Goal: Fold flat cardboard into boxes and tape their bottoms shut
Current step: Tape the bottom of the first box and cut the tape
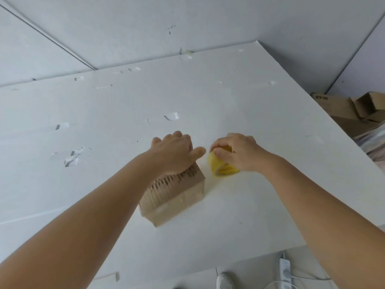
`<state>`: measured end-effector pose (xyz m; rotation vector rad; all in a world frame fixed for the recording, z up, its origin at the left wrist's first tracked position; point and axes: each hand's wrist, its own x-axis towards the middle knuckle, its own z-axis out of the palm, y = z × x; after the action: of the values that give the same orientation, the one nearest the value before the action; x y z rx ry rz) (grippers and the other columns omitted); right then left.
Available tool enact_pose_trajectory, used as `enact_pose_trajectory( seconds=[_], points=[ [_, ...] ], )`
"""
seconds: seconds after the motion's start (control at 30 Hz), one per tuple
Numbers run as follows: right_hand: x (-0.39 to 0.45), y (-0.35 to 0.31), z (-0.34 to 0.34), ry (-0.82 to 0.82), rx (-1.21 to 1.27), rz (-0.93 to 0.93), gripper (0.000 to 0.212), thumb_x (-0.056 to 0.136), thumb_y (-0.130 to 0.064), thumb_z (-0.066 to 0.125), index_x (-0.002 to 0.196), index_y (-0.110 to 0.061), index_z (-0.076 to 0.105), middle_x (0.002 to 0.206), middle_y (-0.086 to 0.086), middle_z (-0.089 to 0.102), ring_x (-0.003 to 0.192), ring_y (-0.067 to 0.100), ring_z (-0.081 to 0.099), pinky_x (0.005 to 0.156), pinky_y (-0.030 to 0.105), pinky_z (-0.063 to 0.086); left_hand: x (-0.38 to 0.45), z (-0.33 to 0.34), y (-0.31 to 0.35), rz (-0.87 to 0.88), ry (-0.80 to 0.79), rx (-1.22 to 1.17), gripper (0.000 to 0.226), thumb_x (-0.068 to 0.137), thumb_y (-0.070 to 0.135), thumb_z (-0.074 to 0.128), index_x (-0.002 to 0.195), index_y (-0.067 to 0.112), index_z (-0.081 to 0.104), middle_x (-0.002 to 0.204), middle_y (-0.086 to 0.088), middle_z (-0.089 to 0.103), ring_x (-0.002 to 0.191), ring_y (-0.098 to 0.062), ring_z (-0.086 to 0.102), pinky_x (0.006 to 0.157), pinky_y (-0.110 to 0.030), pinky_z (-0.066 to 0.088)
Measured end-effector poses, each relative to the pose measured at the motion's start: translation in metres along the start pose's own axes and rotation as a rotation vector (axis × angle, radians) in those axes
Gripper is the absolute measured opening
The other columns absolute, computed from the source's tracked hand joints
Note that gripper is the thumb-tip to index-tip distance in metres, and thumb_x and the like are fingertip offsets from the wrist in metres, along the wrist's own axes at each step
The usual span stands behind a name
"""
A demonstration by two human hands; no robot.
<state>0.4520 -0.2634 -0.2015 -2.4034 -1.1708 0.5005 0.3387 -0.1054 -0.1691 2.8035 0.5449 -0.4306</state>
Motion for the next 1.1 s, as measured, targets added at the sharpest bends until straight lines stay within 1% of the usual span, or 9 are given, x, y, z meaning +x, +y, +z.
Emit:
enact_pose_trajectory(
  seconds=[0.1, 0.2, 0.33, 0.53, 0.6, 0.7, 0.83, 0.97, 1.1],
  points=[
    [0.003, -0.001, 0.000, -0.009, -0.038, -0.031, 0.028, 0.096, -0.036, 0.040, 0.107, -0.038, 0.065, 0.085, -0.007, 0.049, 0.096, 0.018, 0.049, 0.100, 0.041, 0.028, 0.018, -0.015, 0.012, 0.105, -0.159, -0.020, 0.025, 0.090, 0.041, 0.054, 0.110, 0.026, 0.058, 0.119, 0.003, 0.051, 0.109, -0.020, 0.051, 0.091, -0.035, 0.041],
    [0.006, 0.002, 0.002, -0.004, -0.101, -0.058, 0.032, 0.097, -0.036, 0.035, 0.111, -0.038, 0.064, 0.083, -0.006, 0.045, 0.090, 0.016, 0.045, 0.096, 0.039, 0.028, 0.032, -0.019, 0.022, 0.120, -0.243, -0.096, 0.027, 0.084, 0.031, 0.066, 0.110, 0.028, 0.057, 0.111, 0.008, 0.056, 0.103, -0.017, 0.056, 0.085, -0.032, 0.047],
    [0.006, 0.006, 0.001, 0.071, -0.042, -0.077, 0.016, 0.095, -0.032, 0.037, 0.095, -0.029, 0.053, 0.083, -0.008, 0.055, 0.085, 0.016, 0.050, 0.093, 0.039, 0.031, 0.036, -0.004, 0.021, 0.082, -0.280, -0.242, 0.039, 0.080, 0.030, 0.069, 0.117, 0.033, 0.055, 0.091, 0.009, 0.063, 0.090, -0.014, 0.064, 0.086, -0.036, 0.052],
    [0.005, 0.003, -0.001, 0.190, -0.003, -0.141, 0.012, 0.094, -0.025, 0.041, 0.085, -0.024, 0.048, 0.078, -0.012, 0.053, 0.080, 0.015, 0.049, 0.093, 0.039, 0.032, 0.032, 0.005, 0.015, 0.105, -0.227, -0.472, 0.017, 0.083, 0.026, 0.066, 0.096, 0.037, 0.067, 0.073, 0.011, 0.071, 0.071, -0.002, 0.067, 0.064, -0.021, 0.046],
    [0.003, 0.003, -0.001, 0.227, 0.011, -0.153, 0.011, 0.095, -0.026, 0.042, 0.089, -0.024, 0.051, 0.087, -0.010, 0.055, 0.087, 0.014, 0.048, 0.095, 0.038, 0.031, 0.031, 0.006, 0.014, 0.107, -0.191, -0.521, 0.013, 0.084, 0.027, 0.067, 0.091, 0.038, 0.068, 0.070, 0.012, 0.069, 0.068, -0.001, 0.065, 0.063, -0.020, 0.044],
    [-0.002, 0.005, 0.002, 0.267, 0.021, -0.159, 0.024, 0.096, -0.030, 0.046, 0.117, -0.022, 0.055, 0.119, -0.006, 0.056, 0.113, 0.014, 0.046, 0.103, 0.035, 0.026, 0.030, 0.008, 0.012, 0.107, -0.148, -0.588, 0.012, 0.085, 0.027, 0.067, 0.094, 0.035, 0.071, 0.073, 0.010, 0.071, 0.067, -0.001, 0.065, 0.067, -0.021, 0.046],
    [-0.017, 0.008, 0.006, 0.337, 0.031, -0.183, 0.062, 0.091, -0.038, 0.057, 0.144, -0.017, 0.033, 0.151, 0.000, 0.033, 0.140, 0.017, 0.026, 0.112, 0.036, 0.019, 0.028, 0.010, 0.011, 0.125, -0.107, -0.649, 0.011, 0.085, 0.027, 0.067, 0.092, 0.033, 0.073, 0.073, 0.009, 0.072, 0.064, -0.002, 0.065, 0.070, -0.020, 0.050],
    [-0.042, 0.015, 0.017, 0.343, 0.033, -0.089, 0.083, 0.089, -0.045, 0.058, 0.151, -0.017, 0.010, 0.159, 0.000, 0.012, 0.145, 0.015, 0.011, 0.114, 0.032, 0.013, 0.028, 0.012, 0.011, 0.106, -0.060, -0.669, 0.012, 0.085, 0.022, 0.069, 0.090, 0.032, 0.074, 0.070, 0.008, 0.072, 0.059, -0.001, 0.062, 0.061, -0.012, 0.046],
    [-0.072, 0.035, 0.033, 0.282, 0.019, 0.043, 0.084, 0.091, -0.045, 0.054, 0.152, -0.016, 0.004, 0.160, -0.001, 0.008, 0.146, 0.013, 0.008, 0.115, 0.030, 0.009, 0.030, 0.014, 0.011, 0.094, -0.042, -0.665, 0.012, 0.083, 0.022, 0.071, 0.090, 0.032, 0.074, 0.070, 0.009, 0.072, 0.055, 0.001, 0.060, 0.060, -0.013, 0.046]
  ],
)
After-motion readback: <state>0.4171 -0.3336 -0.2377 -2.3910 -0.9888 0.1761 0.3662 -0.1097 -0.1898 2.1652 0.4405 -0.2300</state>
